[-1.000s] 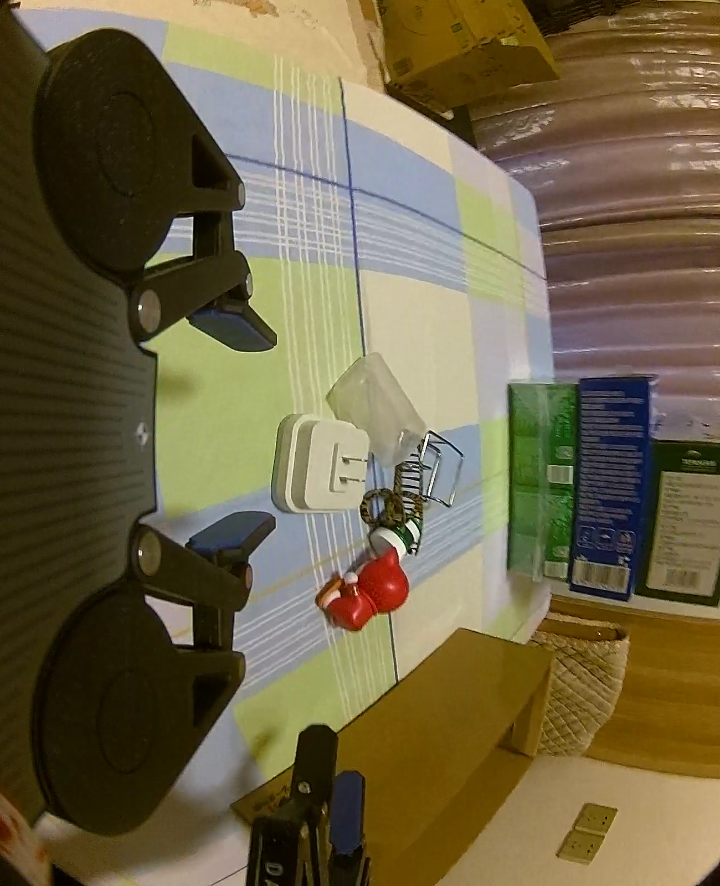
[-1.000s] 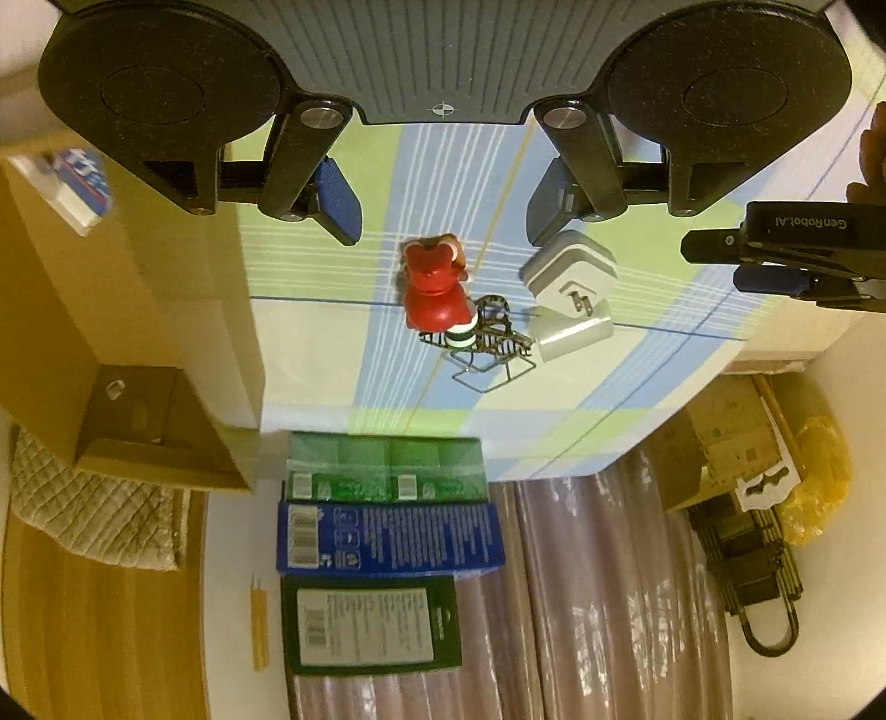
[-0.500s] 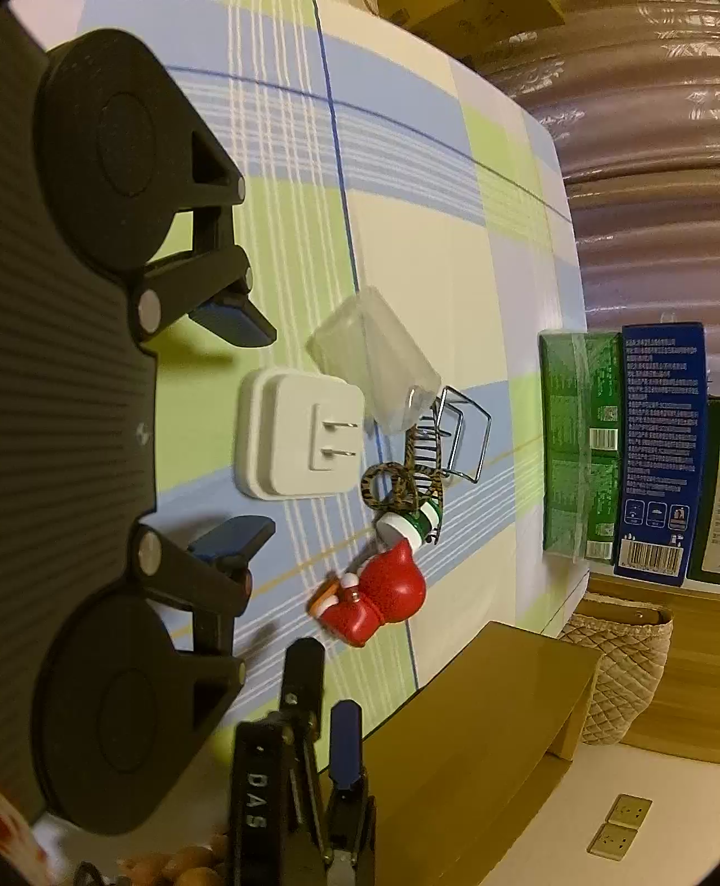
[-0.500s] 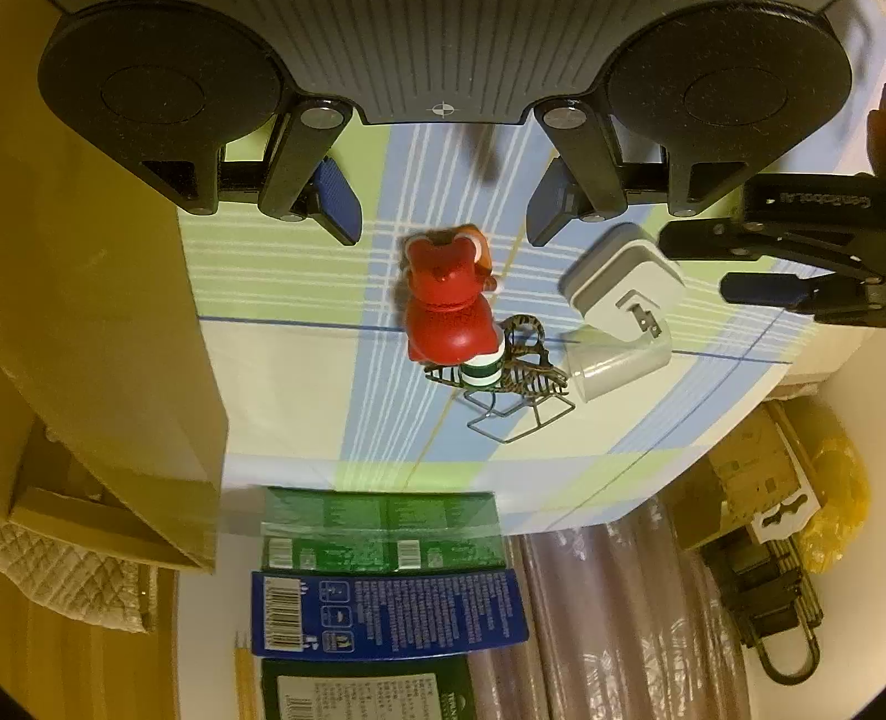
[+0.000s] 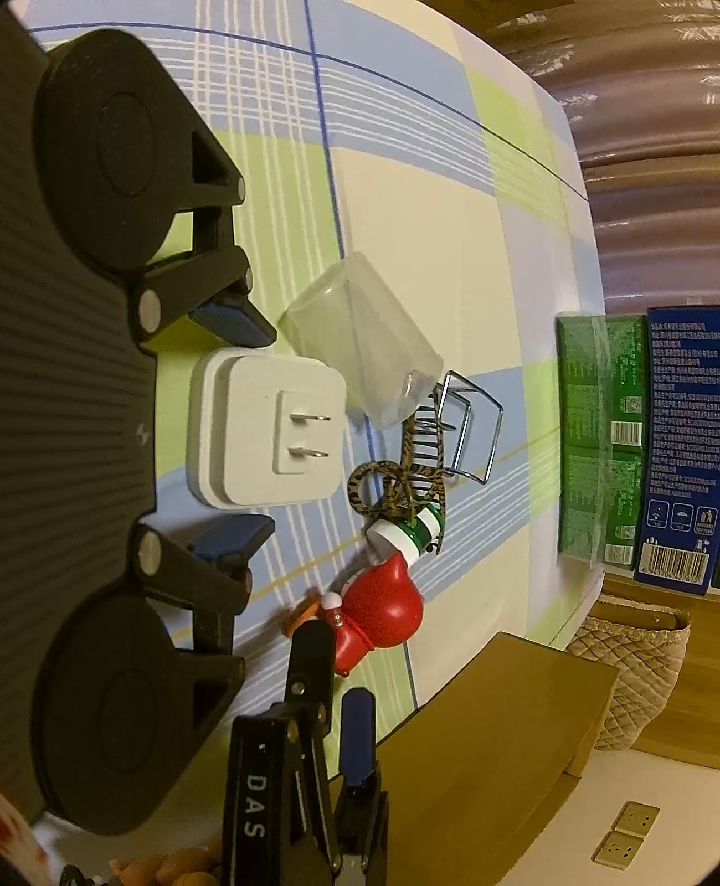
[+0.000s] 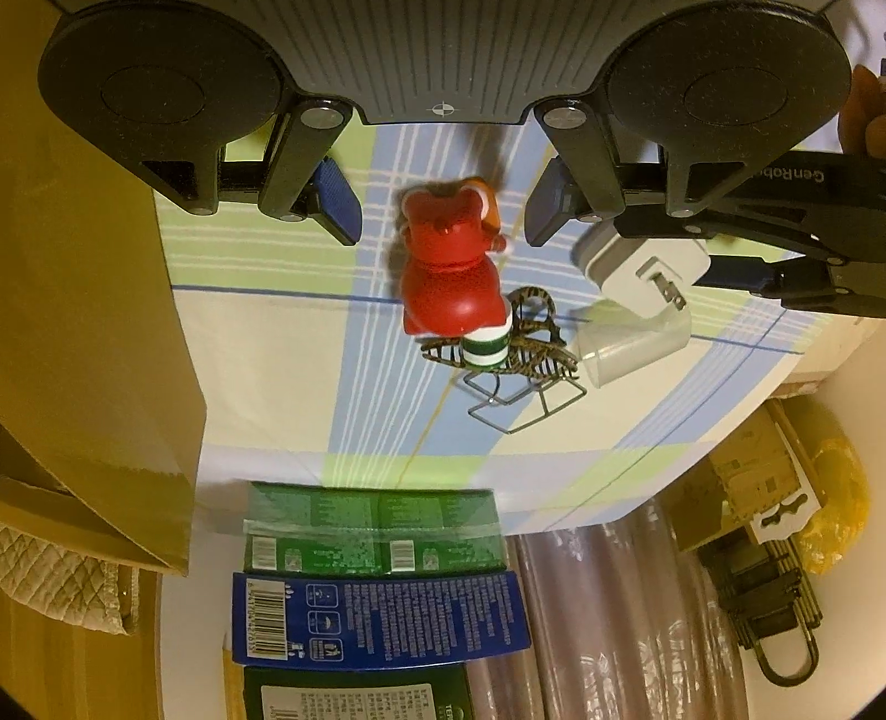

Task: Organize rigid objects
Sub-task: 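Move both tools back toward the red figurine and square white plug, then grasp the square white plug with the left tool while the right tool grasps the red figurine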

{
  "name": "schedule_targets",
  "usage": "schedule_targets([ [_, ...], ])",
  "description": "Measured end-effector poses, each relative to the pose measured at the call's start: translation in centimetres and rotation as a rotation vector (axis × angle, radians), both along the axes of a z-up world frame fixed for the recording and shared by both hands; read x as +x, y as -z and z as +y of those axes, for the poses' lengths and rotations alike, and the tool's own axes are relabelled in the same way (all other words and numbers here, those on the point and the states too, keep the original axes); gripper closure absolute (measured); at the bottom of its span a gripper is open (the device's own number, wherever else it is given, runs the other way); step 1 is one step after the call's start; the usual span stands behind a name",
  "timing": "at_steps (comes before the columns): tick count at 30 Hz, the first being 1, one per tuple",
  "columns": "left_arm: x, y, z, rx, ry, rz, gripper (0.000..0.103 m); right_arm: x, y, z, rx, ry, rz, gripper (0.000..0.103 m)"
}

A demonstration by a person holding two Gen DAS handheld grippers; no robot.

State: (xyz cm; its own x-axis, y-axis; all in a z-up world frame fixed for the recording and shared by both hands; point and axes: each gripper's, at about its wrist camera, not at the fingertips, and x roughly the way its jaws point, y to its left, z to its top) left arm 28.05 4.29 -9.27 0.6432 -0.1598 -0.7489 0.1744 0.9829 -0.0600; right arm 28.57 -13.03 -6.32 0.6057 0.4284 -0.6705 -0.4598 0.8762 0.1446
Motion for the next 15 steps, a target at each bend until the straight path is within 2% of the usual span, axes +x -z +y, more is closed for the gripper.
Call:
schedule_targets([
  [7,0.6,0.0,0.1,-0.002,-0.001,0.001,0.043,1.4,0.5,0.9,-0.007,-0.013,-0.018,0.04],
  [15,0.9,0.2,-0.3,0.006,0.004,-0.006,0.043,3.1,1.4,1.0,0.039,0.0,0.015,0.041],
])
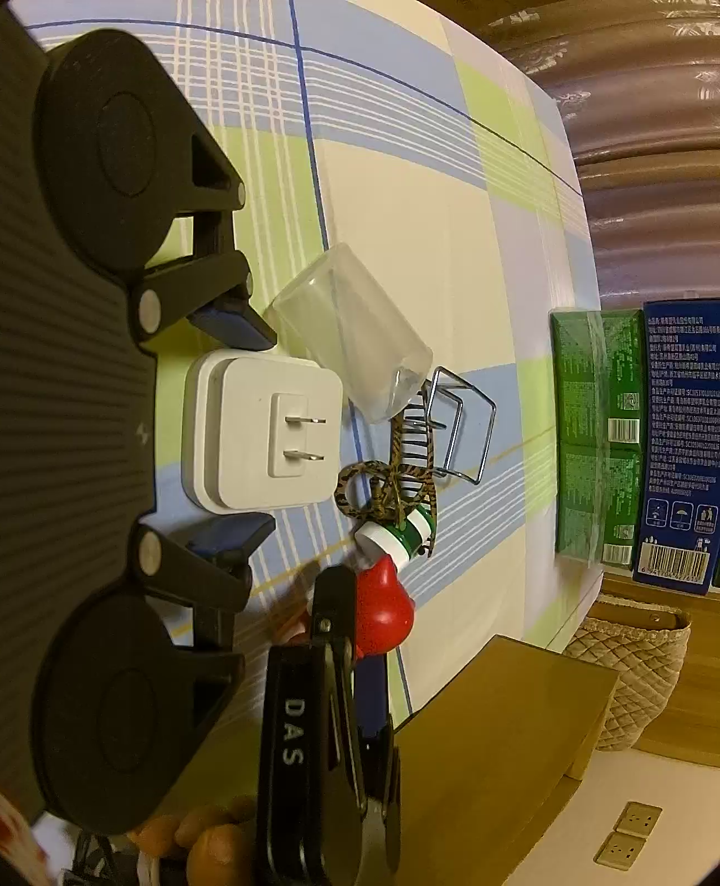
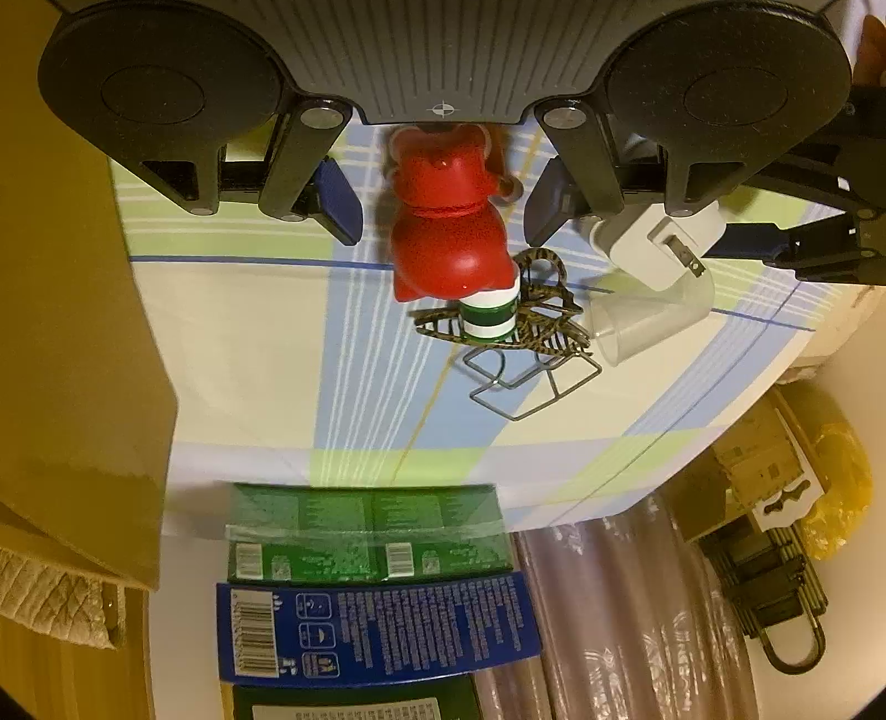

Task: Organize rigid objects
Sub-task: 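Grasp the square white plug with the left tool while the right tool grasps the red figurine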

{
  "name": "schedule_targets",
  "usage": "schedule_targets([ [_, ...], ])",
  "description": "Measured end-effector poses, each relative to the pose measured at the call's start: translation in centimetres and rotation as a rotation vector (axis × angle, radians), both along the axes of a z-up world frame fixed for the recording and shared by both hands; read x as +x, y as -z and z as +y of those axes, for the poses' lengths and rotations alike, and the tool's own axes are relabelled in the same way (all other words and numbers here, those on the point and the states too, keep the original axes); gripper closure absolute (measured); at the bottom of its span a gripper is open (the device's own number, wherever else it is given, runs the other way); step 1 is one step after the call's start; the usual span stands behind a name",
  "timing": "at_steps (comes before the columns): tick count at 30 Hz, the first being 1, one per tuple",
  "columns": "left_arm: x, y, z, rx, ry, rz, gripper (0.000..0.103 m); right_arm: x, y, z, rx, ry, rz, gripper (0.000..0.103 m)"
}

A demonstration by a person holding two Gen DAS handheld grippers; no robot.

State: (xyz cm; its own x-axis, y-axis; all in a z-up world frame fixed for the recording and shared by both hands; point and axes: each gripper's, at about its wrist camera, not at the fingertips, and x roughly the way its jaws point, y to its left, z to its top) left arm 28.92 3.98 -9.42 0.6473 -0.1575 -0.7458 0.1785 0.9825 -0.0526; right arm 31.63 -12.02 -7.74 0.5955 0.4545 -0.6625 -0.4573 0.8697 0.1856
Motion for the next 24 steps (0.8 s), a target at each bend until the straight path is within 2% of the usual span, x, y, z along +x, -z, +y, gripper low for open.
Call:
schedule_targets([
  [2,0.1,0.1,0.0,0.0,-0.002,-0.001,0.043,0.2,0.1,0.3,-0.001,-0.009,-0.004,0.046],
  [3,0.1,0.1,0.0,-0.001,-0.004,0.001,0.042,0.2,0.1,0.5,-0.003,-0.012,-0.008,0.054],
  [4,0.1,0.2,0.0,-0.002,-0.007,0.003,0.042,0.3,0.1,0.6,-0.009,-0.011,-0.01,0.058],
  [15,0.2,0.6,-0.3,0.017,-0.006,-0.009,0.042,-0.2,-0.1,0.8,-0.047,-0.018,-0.009,0.059],
  [24,-0.8,0.1,-0.4,0.0,-0.041,-0.013,0.043,-1.4,-1.0,-0.5,-0.044,0.053,-0.006,0.06],
])
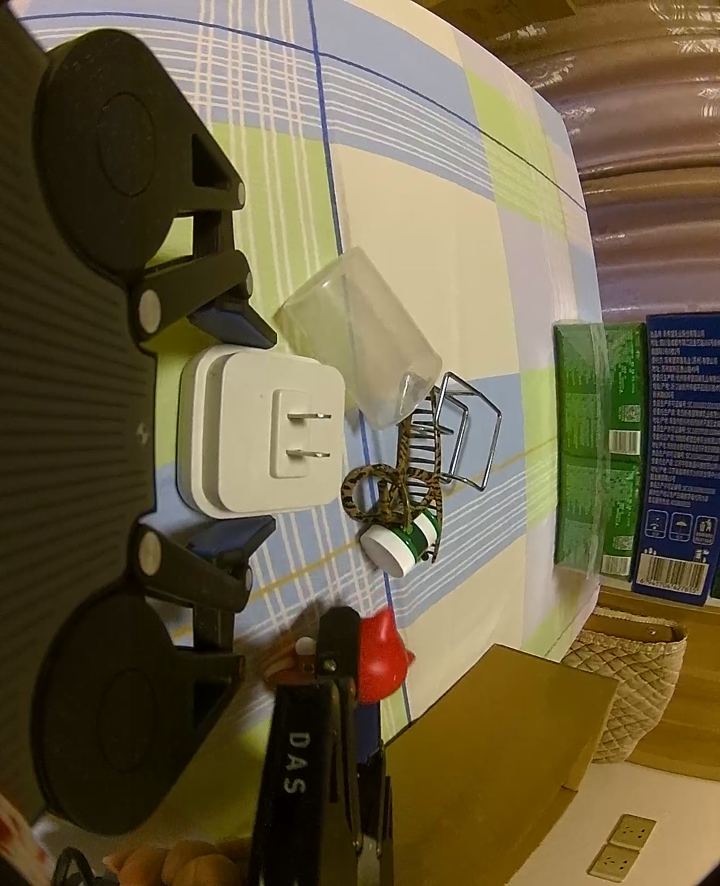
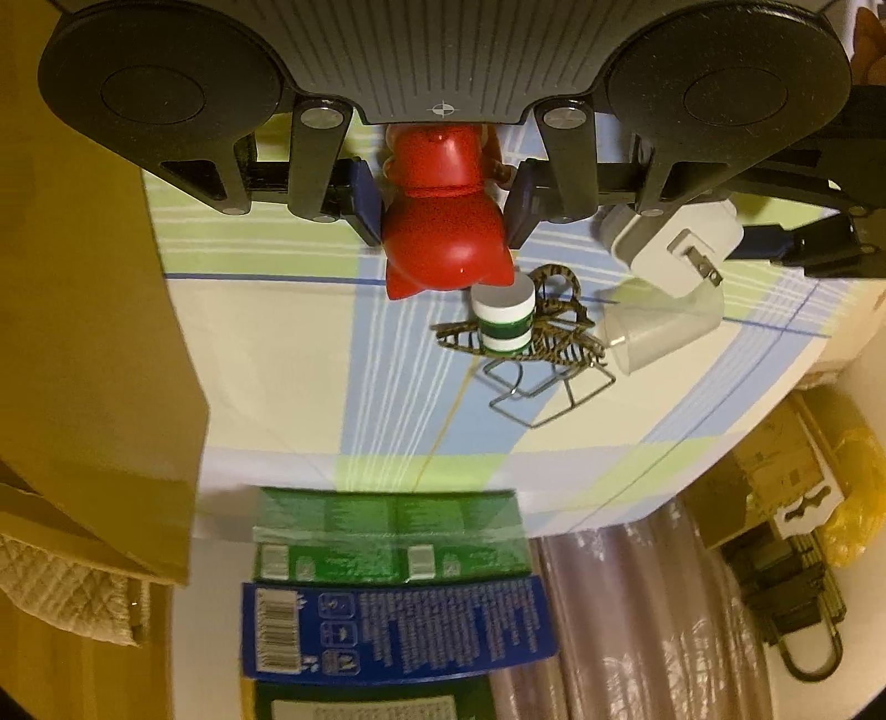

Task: Organize rigid objects
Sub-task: 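Grasp the square white plug with the left tool while the right tool grasps the red figurine, then carry the plug and figurine with both tools over the cardboard box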

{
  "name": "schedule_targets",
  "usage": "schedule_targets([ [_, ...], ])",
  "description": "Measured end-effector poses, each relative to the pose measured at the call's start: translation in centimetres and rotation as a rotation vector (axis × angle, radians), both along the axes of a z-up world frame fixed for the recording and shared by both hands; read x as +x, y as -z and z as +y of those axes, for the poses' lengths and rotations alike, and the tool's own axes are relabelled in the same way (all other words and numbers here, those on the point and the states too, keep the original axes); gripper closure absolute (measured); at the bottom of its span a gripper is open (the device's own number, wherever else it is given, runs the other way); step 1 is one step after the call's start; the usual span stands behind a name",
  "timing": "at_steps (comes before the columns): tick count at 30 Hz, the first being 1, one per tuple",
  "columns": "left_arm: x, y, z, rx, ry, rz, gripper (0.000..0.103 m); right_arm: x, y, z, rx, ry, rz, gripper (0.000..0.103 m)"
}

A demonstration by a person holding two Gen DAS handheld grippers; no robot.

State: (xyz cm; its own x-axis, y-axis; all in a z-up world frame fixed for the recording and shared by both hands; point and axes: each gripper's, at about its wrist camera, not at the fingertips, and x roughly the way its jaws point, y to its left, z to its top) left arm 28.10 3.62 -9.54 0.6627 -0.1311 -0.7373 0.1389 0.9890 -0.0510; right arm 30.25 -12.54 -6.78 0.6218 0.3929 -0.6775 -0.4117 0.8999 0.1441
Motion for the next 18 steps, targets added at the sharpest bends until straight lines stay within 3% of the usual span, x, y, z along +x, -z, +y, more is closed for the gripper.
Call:
schedule_targets([
  [18,-6.1,-4.5,0.4,-0.051,-0.059,-0.107,0.043,-6.9,-5.4,-2.0,0.041,0.014,-0.175,0.06],
])
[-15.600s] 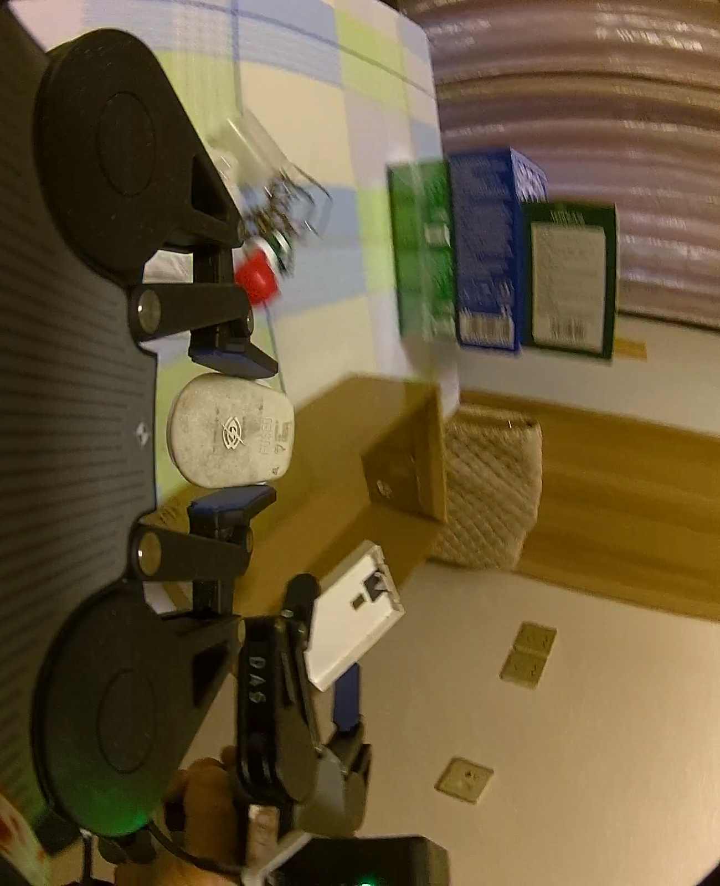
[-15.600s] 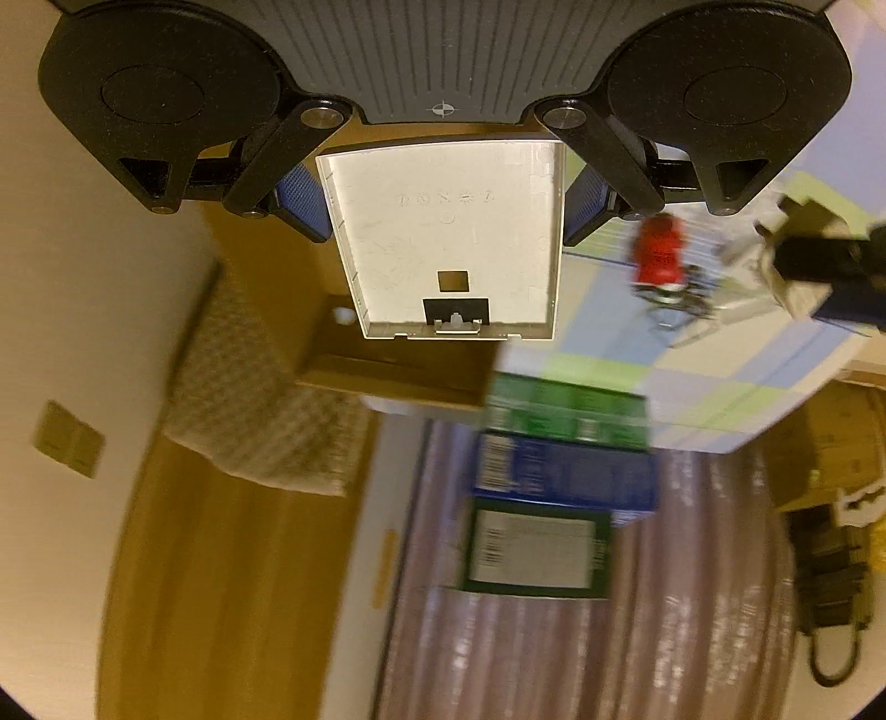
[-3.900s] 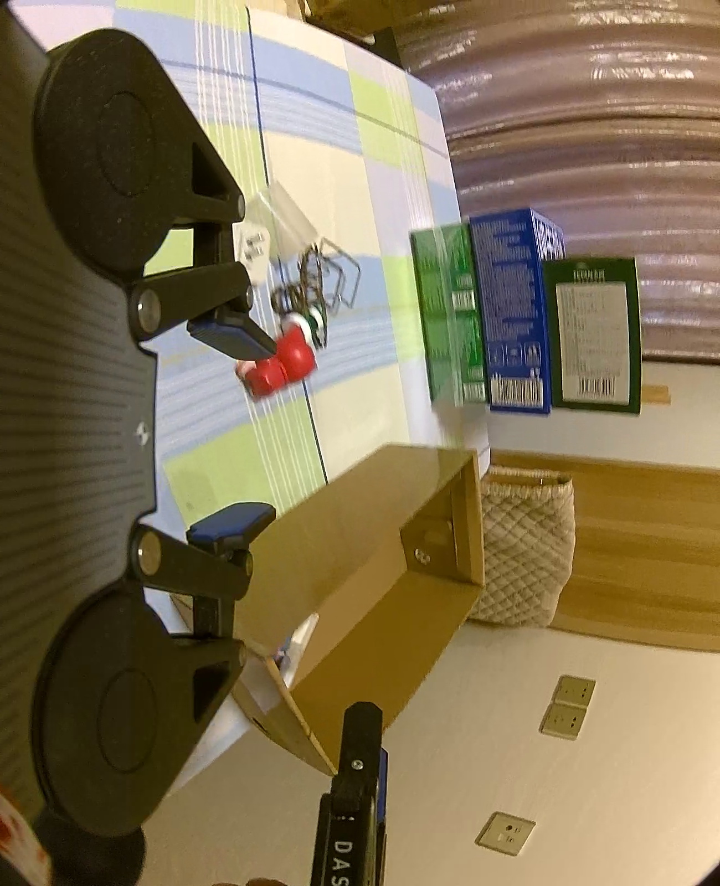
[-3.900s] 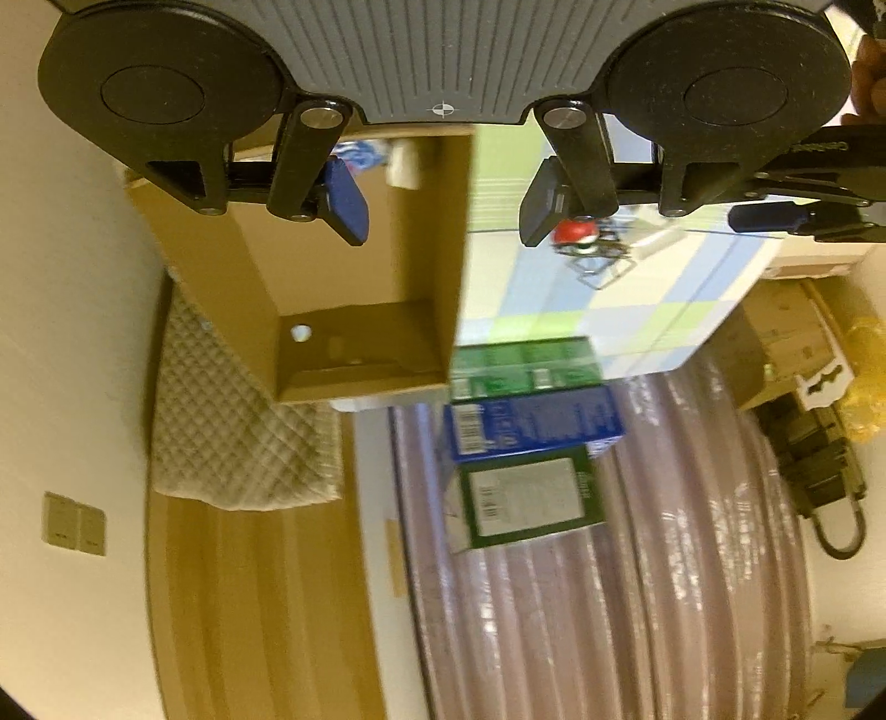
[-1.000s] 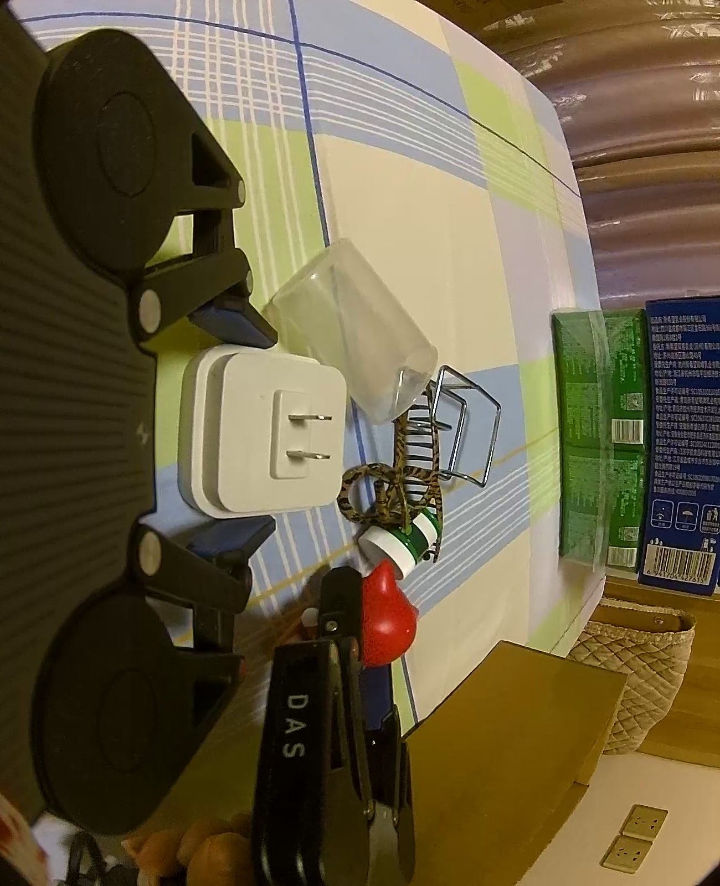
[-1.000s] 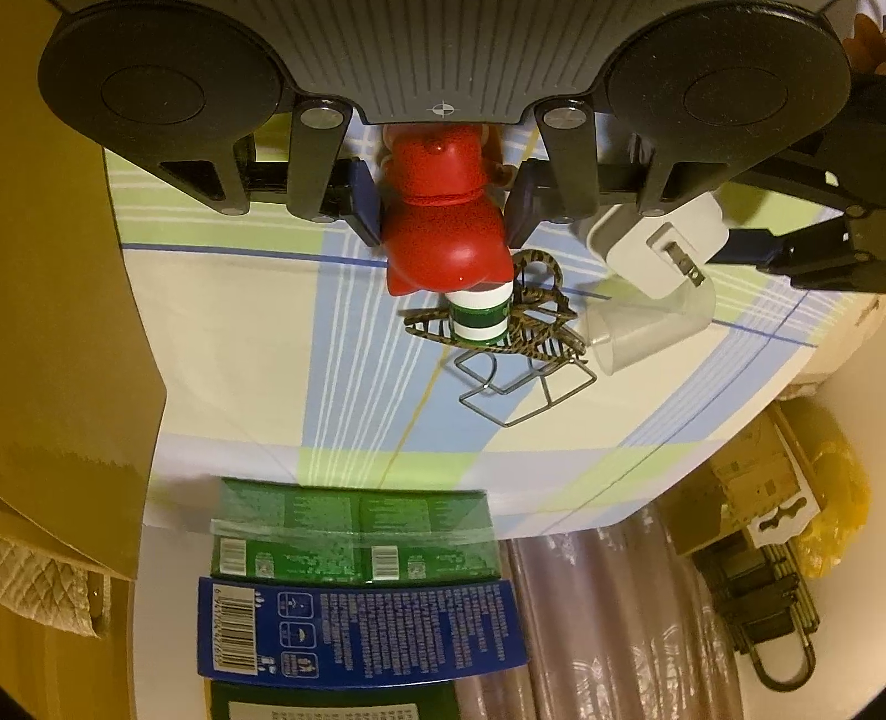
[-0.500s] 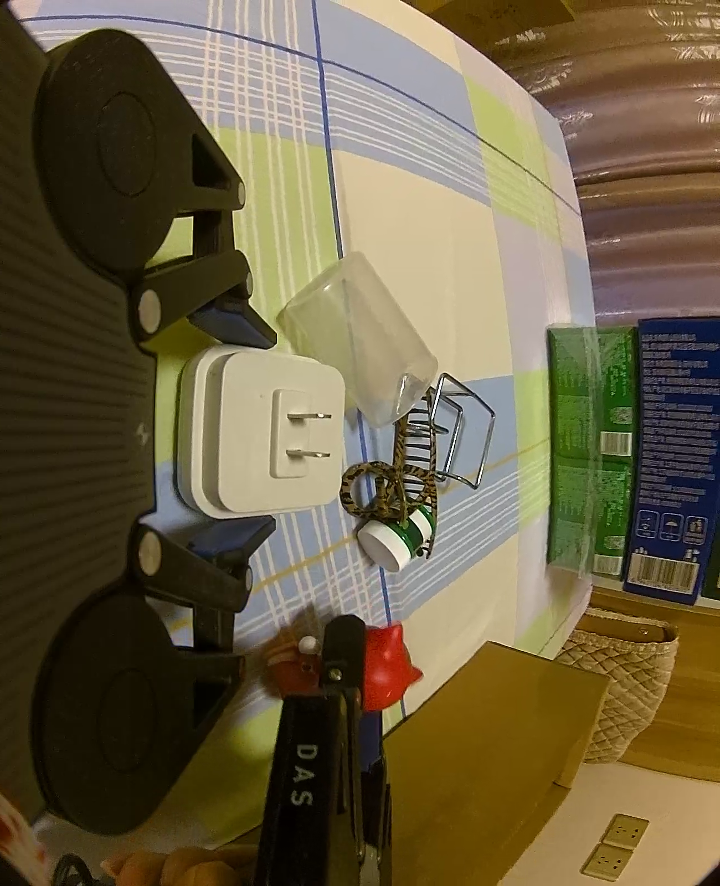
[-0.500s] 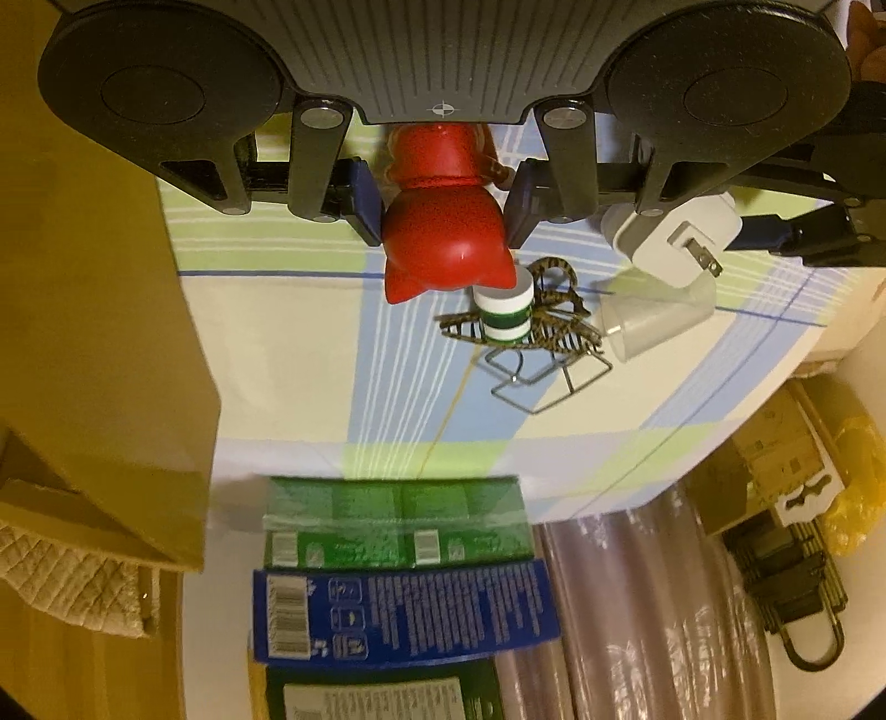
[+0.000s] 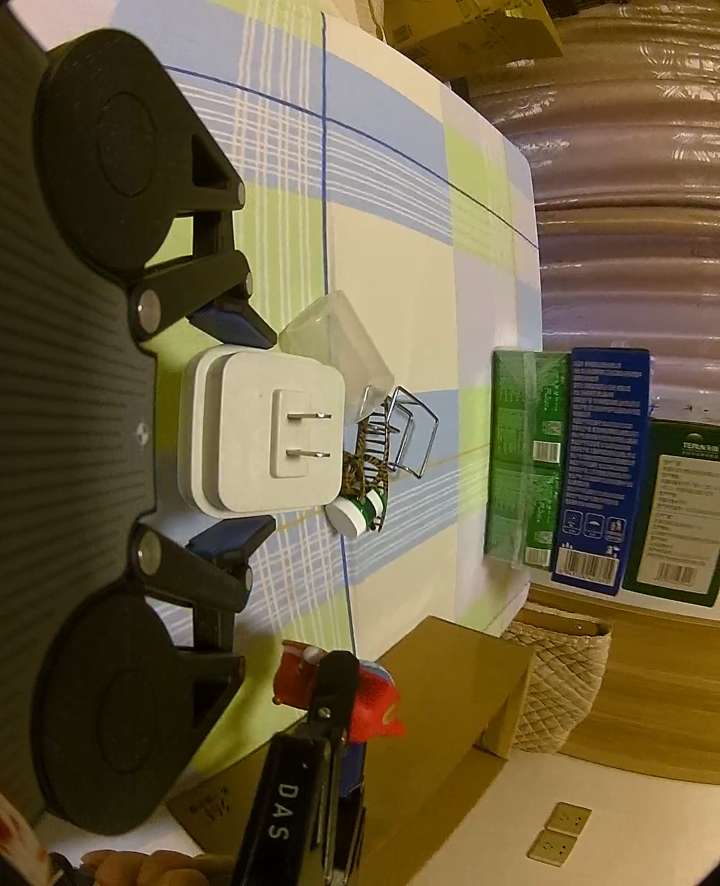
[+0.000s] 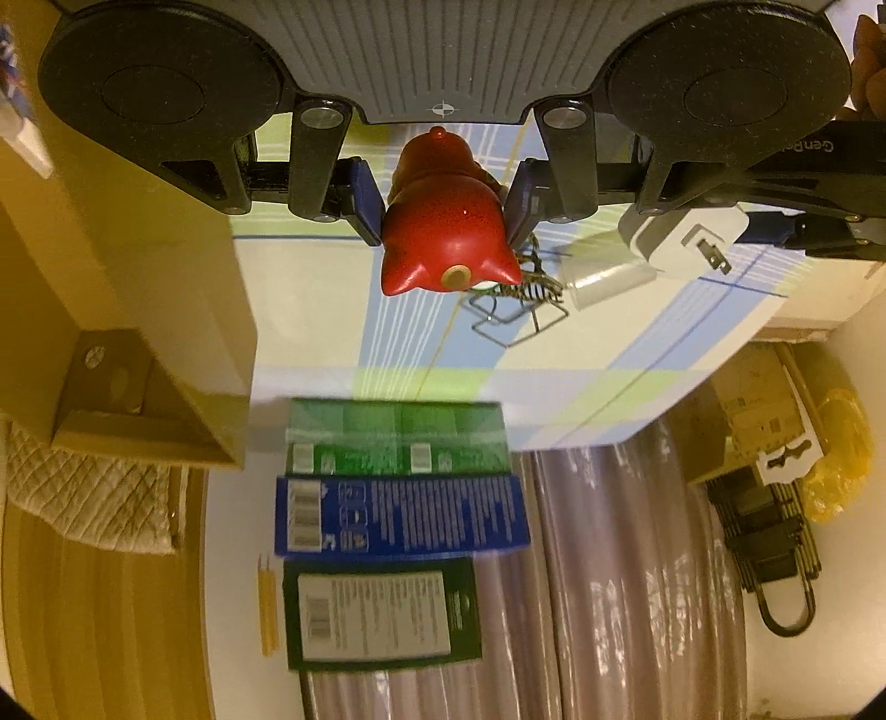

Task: Organize rigid objects
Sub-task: 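Carry the plug and figurine with both tools over the cardboard box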

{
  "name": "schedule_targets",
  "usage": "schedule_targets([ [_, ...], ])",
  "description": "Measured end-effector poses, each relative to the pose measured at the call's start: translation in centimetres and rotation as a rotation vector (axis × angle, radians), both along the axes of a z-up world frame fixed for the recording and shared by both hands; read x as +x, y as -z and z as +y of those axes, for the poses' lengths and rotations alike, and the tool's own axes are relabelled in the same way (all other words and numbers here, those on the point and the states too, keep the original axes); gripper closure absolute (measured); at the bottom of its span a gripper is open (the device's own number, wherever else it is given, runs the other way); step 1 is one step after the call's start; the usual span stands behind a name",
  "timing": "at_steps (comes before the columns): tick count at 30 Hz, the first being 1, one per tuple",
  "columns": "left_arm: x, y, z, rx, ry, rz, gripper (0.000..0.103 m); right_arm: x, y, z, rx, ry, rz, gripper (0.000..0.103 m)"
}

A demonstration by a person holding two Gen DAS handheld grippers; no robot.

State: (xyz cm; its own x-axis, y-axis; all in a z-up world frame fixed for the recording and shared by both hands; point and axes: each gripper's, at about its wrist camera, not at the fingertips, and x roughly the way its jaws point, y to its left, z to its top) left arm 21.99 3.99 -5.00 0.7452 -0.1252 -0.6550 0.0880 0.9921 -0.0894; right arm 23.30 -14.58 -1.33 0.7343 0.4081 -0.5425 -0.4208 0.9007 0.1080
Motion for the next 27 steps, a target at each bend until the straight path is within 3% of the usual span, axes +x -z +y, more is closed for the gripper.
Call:
schedule_targets([
  [11,-4.8,-4.7,-3.1,0.082,0.043,-0.066,0.043,-4.7,-3.9,-1.3,0.019,-0.026,-0.044,0.06],
  [15,-6.4,-5.8,-3.9,0.067,0.046,-0.075,0.043,-6.3,-6.0,-2.6,0.023,-0.02,-0.076,0.06],
  [27,-7.3,-10.5,-11.0,0.045,0.175,-0.148,0.043,-7.2,-12.9,-11.2,0.067,0.112,-0.133,0.06],
])
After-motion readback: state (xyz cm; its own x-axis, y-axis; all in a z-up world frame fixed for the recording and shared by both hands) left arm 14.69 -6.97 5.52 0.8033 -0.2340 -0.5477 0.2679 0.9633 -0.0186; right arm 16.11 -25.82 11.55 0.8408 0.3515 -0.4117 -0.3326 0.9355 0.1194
